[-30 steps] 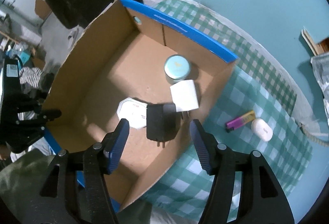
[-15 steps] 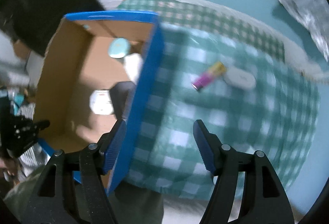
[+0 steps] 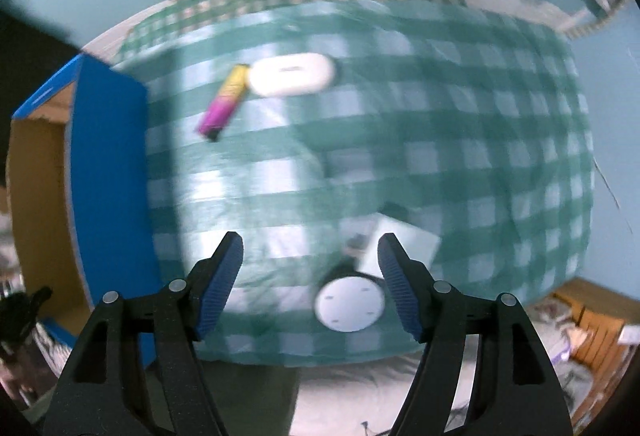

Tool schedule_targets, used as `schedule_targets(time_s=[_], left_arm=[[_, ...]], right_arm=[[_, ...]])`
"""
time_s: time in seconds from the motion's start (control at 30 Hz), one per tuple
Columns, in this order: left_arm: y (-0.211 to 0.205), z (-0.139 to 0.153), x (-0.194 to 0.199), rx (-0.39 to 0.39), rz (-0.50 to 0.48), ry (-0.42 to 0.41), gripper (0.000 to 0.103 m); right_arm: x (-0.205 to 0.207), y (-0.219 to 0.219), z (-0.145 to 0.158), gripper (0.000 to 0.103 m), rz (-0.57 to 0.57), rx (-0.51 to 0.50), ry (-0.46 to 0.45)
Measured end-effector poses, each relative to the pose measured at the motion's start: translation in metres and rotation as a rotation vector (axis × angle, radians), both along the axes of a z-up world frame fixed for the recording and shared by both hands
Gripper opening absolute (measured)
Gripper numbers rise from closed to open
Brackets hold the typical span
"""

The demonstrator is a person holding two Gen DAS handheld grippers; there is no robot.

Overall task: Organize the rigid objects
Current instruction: 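Move the right gripper to the white square charger and grasp it, then lift the white square charger with the right gripper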

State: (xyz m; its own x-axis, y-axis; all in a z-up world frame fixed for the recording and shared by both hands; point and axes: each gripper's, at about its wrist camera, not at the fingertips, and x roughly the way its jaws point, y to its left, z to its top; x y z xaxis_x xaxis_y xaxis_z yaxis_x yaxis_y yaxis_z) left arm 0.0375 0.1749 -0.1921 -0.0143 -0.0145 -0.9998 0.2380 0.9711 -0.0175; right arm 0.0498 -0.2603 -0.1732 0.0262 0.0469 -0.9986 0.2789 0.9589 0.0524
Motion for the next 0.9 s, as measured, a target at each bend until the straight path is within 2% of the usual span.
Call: schedule_targets(time_s=[0.47, 0.9], left_arm=[[0.001, -0.002, -0.003, 0.004, 0.004, 0.003, 0.008], [0.0, -0.004, 0.0, 0.008, 0.007, 0.011, 0.008]], right_arm=[[-0.021, -0.062, -0.057, 0.074, -0.17, -0.017, 0.093], [-0.024, -0.074, -0.091, 0.074, -0.219, 0.047, 0.111]])
